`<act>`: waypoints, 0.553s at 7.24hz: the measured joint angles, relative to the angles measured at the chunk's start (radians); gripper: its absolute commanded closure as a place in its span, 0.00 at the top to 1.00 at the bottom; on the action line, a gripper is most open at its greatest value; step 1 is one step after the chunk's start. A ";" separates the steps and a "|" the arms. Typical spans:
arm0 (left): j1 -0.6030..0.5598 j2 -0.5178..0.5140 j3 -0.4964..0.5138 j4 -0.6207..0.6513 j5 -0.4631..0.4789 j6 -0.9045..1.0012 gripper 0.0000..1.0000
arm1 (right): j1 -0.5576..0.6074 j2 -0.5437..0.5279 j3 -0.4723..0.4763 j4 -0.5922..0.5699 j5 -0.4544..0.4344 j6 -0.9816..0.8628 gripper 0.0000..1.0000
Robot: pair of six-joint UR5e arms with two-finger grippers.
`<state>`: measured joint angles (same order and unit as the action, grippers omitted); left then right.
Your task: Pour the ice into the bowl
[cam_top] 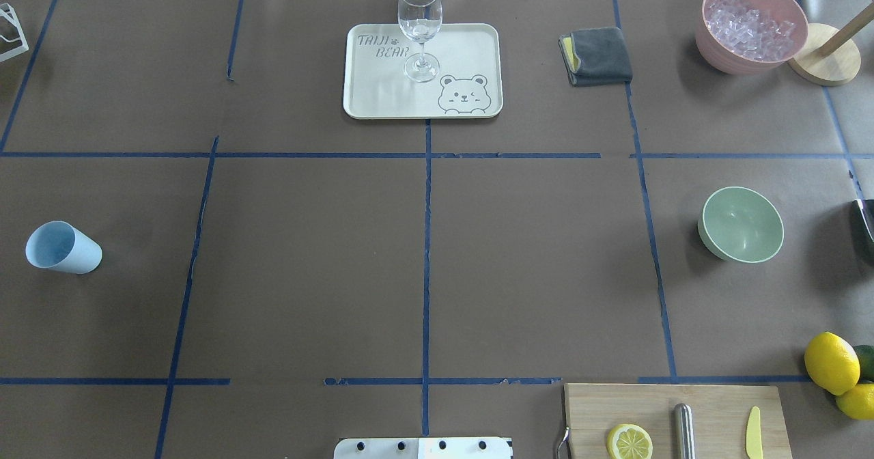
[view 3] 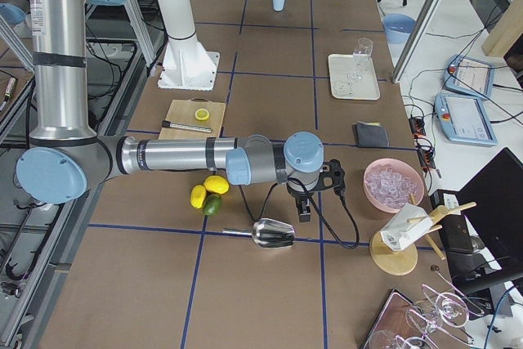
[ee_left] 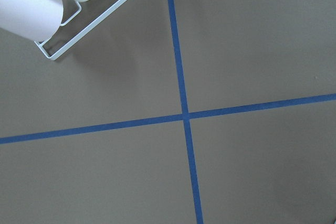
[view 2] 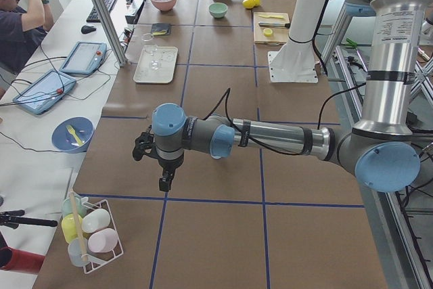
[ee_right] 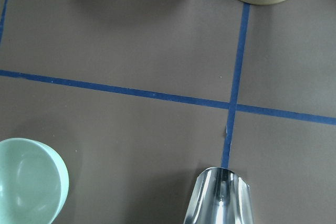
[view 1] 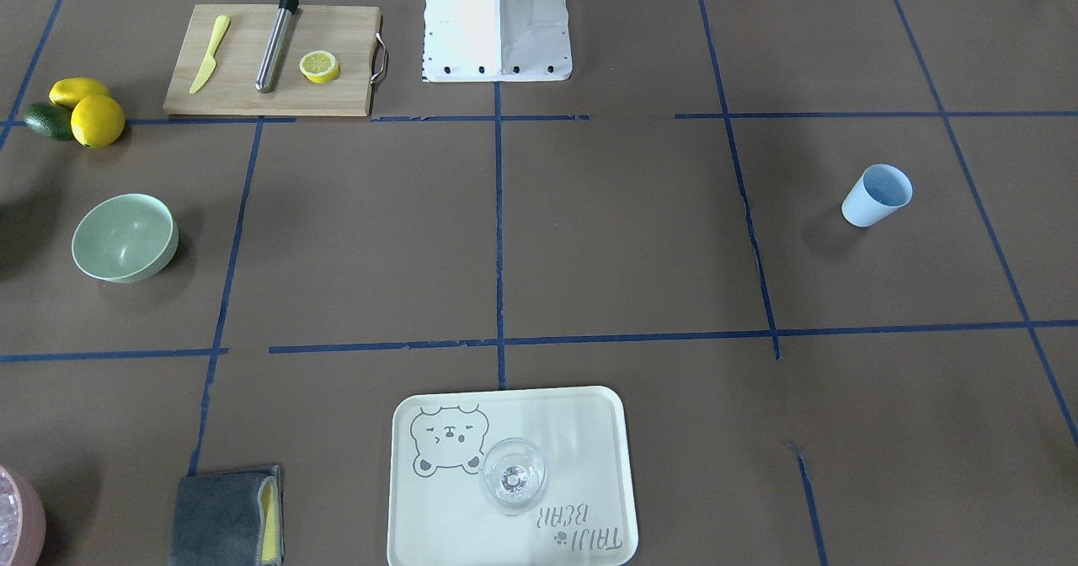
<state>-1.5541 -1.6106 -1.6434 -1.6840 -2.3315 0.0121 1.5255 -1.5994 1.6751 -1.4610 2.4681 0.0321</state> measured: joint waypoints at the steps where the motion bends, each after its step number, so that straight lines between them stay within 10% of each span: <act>1: 0.005 -0.001 -0.008 -0.017 -0.010 -0.022 1.00 | -0.058 -0.001 0.001 0.065 0.000 0.103 1.00; 4: 0.079 0.094 -0.102 -0.254 -0.020 -0.335 1.00 | -0.255 -0.037 -0.002 0.398 -0.081 0.539 1.00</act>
<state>-1.4750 -1.5164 -1.7454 -1.9376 -2.3518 -0.3232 1.2708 -1.6362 1.6735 -1.0625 2.3866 0.5709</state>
